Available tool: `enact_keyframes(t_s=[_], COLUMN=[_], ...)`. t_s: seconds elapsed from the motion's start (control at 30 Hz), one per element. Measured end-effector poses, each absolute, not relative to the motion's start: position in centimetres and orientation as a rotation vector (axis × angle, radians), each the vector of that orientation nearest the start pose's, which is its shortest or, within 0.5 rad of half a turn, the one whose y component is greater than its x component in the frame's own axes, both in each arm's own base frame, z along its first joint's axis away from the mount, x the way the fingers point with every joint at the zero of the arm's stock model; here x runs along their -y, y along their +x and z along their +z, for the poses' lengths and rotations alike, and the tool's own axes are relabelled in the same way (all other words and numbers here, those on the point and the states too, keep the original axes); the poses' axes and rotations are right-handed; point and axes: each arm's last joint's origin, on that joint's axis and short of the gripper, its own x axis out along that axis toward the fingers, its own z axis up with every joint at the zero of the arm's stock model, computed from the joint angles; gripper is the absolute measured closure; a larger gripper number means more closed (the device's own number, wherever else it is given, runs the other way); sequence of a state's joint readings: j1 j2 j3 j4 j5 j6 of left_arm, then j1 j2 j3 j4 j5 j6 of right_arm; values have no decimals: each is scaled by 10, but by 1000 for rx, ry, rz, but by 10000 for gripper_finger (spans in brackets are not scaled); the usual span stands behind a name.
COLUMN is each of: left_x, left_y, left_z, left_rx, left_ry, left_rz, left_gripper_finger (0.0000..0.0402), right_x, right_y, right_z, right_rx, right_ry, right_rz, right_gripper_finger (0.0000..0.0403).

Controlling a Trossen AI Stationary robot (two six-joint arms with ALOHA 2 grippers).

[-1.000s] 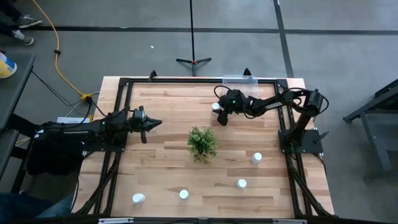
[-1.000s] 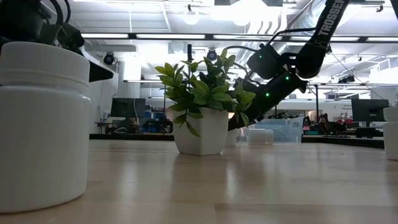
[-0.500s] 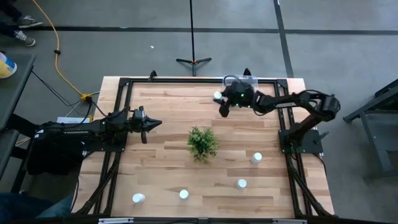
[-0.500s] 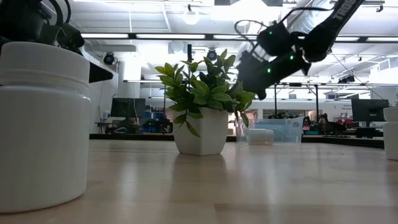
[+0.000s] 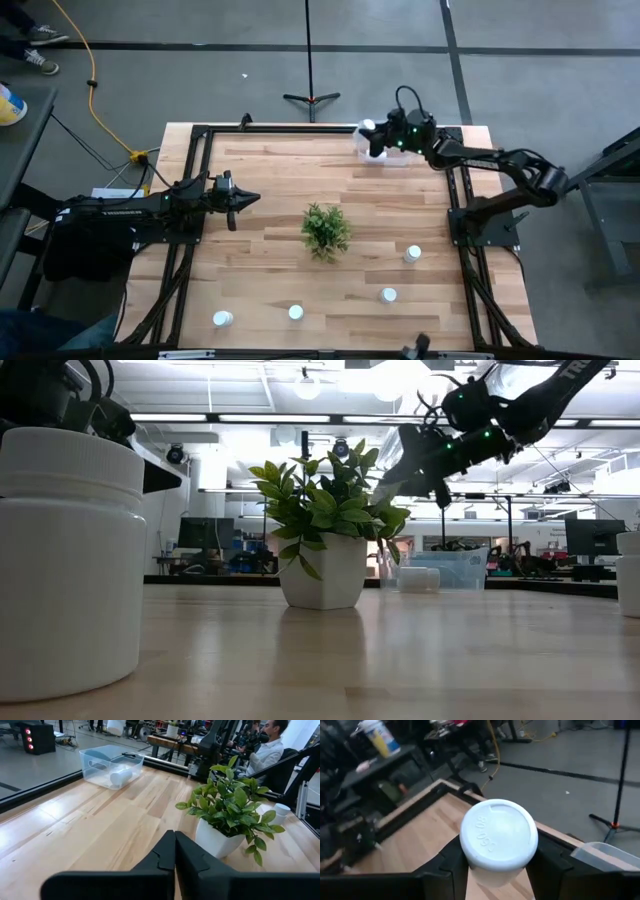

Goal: Pick and place pill bottles into a basket
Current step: Put the white pill bottle into the transparent bin

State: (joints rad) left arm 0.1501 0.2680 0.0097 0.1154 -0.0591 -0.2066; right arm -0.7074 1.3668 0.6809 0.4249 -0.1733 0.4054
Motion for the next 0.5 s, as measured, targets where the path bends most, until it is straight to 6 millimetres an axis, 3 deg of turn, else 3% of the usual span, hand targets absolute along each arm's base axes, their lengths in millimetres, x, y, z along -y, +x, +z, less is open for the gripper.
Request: enact_keyframes(t_s=[0.13, 0.3, 0.5], left_x=[-19, -19, -19], left_y=[112, 112, 112], left_z=[155, 154, 154], left_rx=[-124, -129, -131], left_ry=[-212, -212, -213], left_rz=[223, 224, 225], left_gripper_finger=[364, 381, 352], right_x=[191, 195, 198], right_y=[209, 200, 195], right_z=[220, 211, 207], right_rx=[-197, -310, -414], right_ry=[576, 512, 362], right_rz=[-658, -757, -832], right_gripper_finger=[256, 256, 256])
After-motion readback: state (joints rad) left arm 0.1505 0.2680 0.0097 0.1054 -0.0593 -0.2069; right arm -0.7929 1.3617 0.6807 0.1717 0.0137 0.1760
